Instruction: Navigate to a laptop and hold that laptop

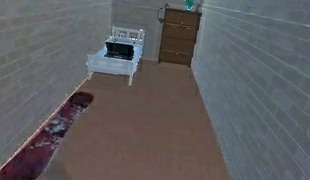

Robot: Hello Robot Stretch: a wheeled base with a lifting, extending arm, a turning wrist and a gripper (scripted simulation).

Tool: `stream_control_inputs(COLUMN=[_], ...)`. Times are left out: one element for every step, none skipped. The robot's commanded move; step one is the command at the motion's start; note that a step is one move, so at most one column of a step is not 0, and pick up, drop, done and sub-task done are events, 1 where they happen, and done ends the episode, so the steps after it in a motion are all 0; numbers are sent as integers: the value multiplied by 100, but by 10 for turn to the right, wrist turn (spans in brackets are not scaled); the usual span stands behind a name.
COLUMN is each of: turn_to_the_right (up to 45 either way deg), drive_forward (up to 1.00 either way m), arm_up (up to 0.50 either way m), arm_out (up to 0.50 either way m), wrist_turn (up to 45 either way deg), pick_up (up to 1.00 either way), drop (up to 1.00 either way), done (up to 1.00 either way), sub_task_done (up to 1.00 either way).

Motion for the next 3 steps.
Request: stream_control_inputs(turn_to_the_right=[0,0,30], drive_forward=[100,100,0], arm_up=[0,0,0], arm_out=[0,0,0], wrist_turn=[0,0,0], pick_up=[0,0,0], drop=[0,0,0], done=[0,0,0], sub_task_done=[0,0,0])
